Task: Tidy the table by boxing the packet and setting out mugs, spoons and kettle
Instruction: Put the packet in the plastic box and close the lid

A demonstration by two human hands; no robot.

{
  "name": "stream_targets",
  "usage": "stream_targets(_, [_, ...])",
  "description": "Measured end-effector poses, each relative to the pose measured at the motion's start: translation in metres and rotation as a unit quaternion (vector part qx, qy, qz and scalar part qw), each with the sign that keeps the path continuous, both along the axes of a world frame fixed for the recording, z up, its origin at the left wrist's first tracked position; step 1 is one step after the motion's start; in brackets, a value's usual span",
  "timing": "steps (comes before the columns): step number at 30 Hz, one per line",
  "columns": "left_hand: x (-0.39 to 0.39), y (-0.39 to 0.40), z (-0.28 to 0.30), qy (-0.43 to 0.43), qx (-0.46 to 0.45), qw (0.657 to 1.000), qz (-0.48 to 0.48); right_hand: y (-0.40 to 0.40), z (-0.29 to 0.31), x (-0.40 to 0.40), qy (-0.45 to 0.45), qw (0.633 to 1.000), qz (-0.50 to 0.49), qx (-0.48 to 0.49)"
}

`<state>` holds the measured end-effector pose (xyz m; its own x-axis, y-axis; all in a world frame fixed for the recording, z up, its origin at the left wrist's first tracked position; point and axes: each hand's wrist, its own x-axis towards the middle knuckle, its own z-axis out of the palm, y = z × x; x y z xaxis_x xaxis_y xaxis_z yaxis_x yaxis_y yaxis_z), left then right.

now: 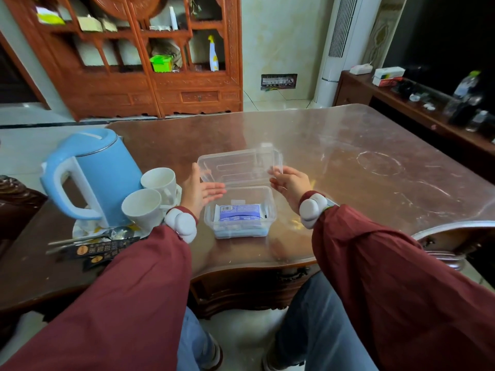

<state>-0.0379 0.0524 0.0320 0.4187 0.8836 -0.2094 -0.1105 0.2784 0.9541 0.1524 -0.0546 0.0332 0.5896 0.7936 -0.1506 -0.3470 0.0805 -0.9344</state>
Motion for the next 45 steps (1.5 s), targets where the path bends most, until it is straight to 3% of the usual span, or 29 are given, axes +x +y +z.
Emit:
stream_targets(11, [-0.004, 0.006, -0.012, -0.069, -0.049, 0.996, 0.028, -0.002, -0.013, 0.006, 0.066, 0.997, -0.031, -0.022])
stream_targets(14, [-0.006, 0.004, -0.014, -0.015, -0.004, 0.999, 0.045, -0.002, -0.02, 0.006, 0.029, 0.998, -0.039, -0.033])
stream_targets(17, [-0.007, 0.001, -0.018, 0.095, 0.07, 0.992, 0.046, -0.001, -0.034, 0.009, -0.041, 0.995, -0.055, -0.076])
stream_targets(23, [-0.006, -0.002, -0.031, 0.287, 0.181, 0.937, 0.089, 0.003, -0.062, 0.007, -0.136, 0.98, -0.046, -0.135])
stream_targets(30, [-0.012, -0.005, -0.04, 0.343, 0.22, 0.907, 0.107, 0.01, -0.075, 0.001, -0.141, 0.973, -0.065, -0.169])
stream_targets(37, [-0.014, -0.005, -0.052, 0.333, 0.197, 0.918, 0.081, 0.007, -0.074, 0.001, -0.159, 0.969, -0.057, -0.182])
stream_targets(38, [-0.013, -0.007, -0.05, 0.351, 0.221, 0.907, 0.079, 0.007, -0.071, -0.001, -0.182, 0.963, -0.06, -0.191])
stream_targets(40, [-0.014, -0.013, -0.045, 0.409, 0.32, 0.852, 0.062, 0.004, -0.066, -0.008, -0.298, 0.928, -0.072, -0.213])
stream_targets(42, [-0.014, -0.022, -0.043, 0.408, 0.454, 0.792, 0.024, -0.005, -0.063, -0.016, -0.456, 0.867, -0.061, -0.192])
stream_targets(45, [-0.017, -0.038, -0.049, 0.335, 0.606, 0.719, -0.054, -0.02, -0.064, -0.026, -0.635, 0.759, -0.006, -0.145])
